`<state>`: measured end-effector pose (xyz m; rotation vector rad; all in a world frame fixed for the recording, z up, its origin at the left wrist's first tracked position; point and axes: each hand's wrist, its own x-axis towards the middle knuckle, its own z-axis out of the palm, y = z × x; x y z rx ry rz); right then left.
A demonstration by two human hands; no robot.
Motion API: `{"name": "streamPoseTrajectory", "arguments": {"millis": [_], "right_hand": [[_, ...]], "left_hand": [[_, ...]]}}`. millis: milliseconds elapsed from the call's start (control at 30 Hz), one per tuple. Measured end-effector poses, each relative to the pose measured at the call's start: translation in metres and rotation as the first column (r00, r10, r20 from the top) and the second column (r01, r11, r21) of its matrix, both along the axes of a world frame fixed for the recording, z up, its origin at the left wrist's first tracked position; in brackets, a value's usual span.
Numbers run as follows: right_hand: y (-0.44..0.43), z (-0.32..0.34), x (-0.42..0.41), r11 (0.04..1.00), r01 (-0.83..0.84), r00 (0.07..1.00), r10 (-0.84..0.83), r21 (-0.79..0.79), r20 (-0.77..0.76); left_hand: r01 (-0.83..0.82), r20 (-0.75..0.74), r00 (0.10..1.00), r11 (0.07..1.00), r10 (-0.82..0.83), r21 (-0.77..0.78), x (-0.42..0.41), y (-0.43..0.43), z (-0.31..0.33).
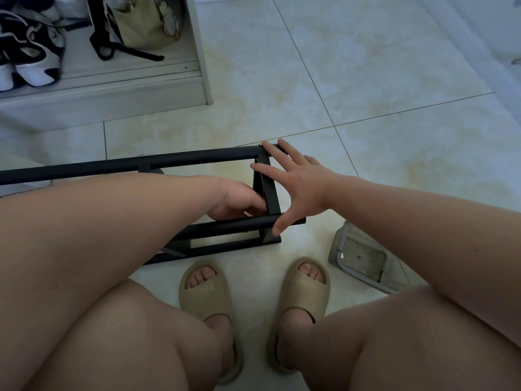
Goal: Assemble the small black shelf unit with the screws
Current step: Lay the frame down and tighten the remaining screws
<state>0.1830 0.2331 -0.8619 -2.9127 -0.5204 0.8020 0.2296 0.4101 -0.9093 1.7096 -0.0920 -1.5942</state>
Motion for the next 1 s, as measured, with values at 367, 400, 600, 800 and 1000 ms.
{"name": "streamPoseTrajectory", "arguments": {"millis": [367,400,600,800,1000], "right_hand": [[-0.002,-0.003,0.001,1.000,0.004,1.000,-0.004,0.009,-0.003],[-0.002,-0.003,0.001,1.000,0.002,1.000,-0.002,0.006,-0.002],[-0.001,-0.002,0.001,1.000,0.000,1.000,0.000,-0.004,-0.007],[0.010,0.013,-0.004,0.996,0.018,0.999,-0.022,-0.085,-0.037],[0.019,0.030,-0.028,0.995,0.067,0.992,-0.075,-0.081,-0.100]], "left_hand": [[-0.016,0.002,1.000,1.000,0.016,0.022,0.003,0.001,0.000],[-0.013,0.004,1.000,1.000,0.013,0.027,0.002,0.000,0.001],[-0.032,0.018,0.999,0.999,0.031,0.035,0.000,-0.004,0.006],[0.274,0.195,0.907,0.876,-0.373,0.398,-0.001,0.010,0.037],[0.412,0.052,0.853,0.731,-0.520,0.544,-0.013,0.051,0.070]]}}
